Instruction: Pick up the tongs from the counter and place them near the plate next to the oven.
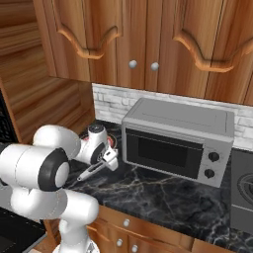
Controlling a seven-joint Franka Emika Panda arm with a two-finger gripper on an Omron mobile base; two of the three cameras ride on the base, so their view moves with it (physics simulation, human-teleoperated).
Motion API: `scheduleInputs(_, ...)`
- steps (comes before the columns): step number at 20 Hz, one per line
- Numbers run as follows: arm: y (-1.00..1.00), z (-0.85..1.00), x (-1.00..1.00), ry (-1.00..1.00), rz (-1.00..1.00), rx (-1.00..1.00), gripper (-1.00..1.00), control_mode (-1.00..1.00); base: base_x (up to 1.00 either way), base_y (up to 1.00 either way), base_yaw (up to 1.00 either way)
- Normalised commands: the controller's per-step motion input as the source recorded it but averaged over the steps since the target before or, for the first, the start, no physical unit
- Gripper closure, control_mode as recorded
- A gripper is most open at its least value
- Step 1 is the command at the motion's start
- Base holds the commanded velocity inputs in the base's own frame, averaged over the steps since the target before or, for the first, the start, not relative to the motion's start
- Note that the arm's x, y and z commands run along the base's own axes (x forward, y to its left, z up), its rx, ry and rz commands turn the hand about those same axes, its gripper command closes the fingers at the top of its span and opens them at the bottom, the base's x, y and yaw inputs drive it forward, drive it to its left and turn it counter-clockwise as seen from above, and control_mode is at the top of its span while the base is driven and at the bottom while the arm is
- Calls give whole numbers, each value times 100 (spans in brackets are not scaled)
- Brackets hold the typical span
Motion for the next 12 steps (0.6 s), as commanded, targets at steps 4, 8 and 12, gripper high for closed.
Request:
scheduleInputs(4,0,-55,44,6,0,0,100,-100,0,0,0)
scheduleInputs(8,0,-41,19,2,0,0,-100,-100,0,0,0)
scheduleInputs(12,-11,15,-42,-9,0,0,-100,-100,0,0,0)
